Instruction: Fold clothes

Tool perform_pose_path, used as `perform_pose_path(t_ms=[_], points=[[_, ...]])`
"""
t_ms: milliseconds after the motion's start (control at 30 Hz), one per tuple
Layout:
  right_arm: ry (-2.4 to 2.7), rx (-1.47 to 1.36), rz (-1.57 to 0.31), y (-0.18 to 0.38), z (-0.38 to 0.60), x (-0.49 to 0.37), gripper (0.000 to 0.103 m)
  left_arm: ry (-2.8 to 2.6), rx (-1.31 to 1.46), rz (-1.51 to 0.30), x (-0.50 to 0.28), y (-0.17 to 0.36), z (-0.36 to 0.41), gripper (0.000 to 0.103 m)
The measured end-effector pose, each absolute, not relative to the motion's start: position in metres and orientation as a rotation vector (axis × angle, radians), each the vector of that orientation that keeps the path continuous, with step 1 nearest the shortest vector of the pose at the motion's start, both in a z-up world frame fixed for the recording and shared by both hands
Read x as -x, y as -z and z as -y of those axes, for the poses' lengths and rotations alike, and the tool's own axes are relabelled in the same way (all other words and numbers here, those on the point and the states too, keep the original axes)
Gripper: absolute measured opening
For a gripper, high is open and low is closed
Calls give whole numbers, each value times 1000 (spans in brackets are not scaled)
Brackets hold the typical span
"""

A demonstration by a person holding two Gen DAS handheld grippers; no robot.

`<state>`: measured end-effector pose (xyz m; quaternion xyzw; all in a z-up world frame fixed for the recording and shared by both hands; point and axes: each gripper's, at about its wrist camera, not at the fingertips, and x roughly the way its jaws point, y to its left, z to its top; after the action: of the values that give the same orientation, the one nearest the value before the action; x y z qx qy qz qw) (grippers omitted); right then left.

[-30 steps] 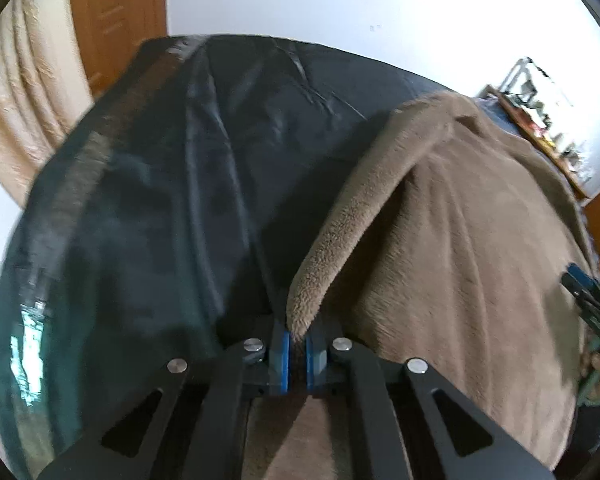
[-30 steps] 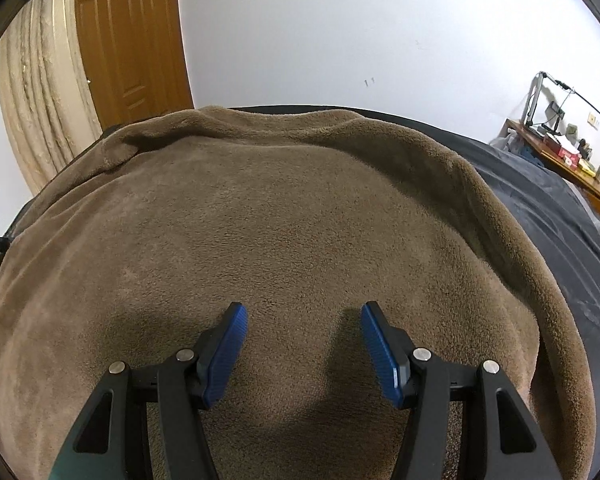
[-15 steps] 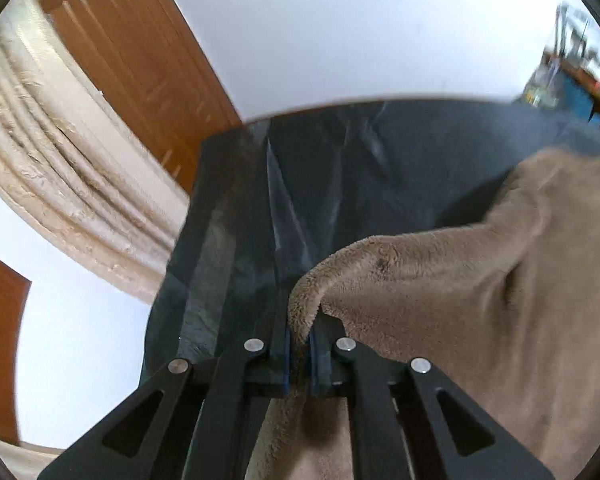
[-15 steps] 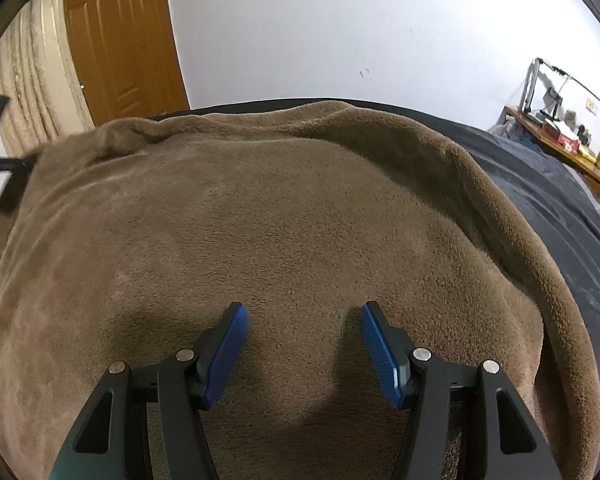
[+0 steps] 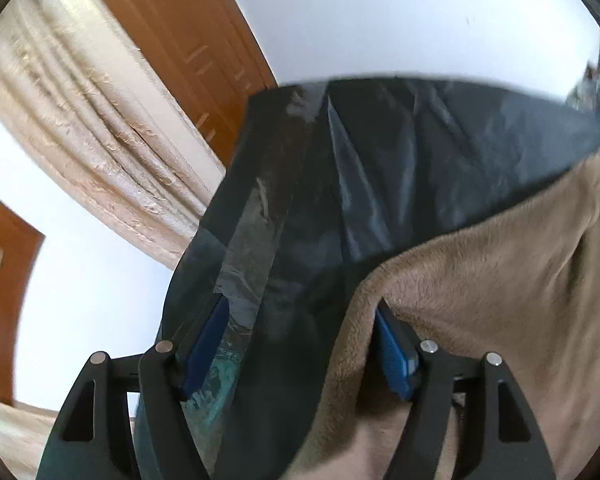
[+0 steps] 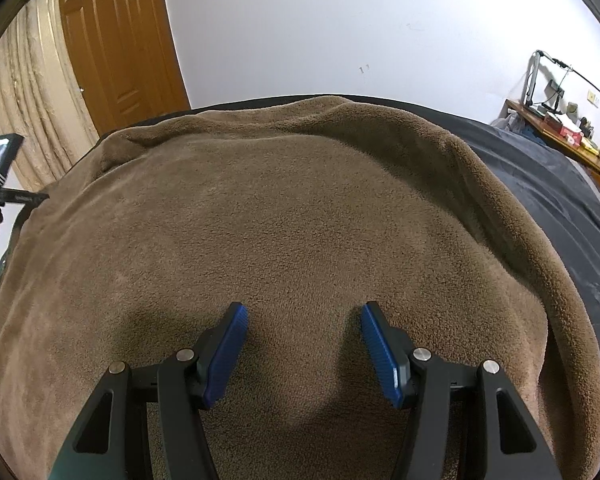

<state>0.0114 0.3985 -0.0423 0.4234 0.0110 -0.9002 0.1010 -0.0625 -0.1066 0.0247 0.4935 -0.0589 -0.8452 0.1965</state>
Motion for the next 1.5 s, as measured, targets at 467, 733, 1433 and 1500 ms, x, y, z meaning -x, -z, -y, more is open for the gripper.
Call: perform_pose_path(t_ms=[467,733,1433,1500], points=[[2652,-1251,-21,42,-399,-11,61,2593,-1172,386,67,-72,-4,81],[2647,-1250,-11,42,-400,-10,61,2714,-1462,307,117,-23,-58,81],[2635,-1256,-10,43,-405,-12,62,2546,-1485,37,201,12,0,95],[2635,-1256,-9,43,-404,-12,62,2541,-1491,39,208,16,13,95]])
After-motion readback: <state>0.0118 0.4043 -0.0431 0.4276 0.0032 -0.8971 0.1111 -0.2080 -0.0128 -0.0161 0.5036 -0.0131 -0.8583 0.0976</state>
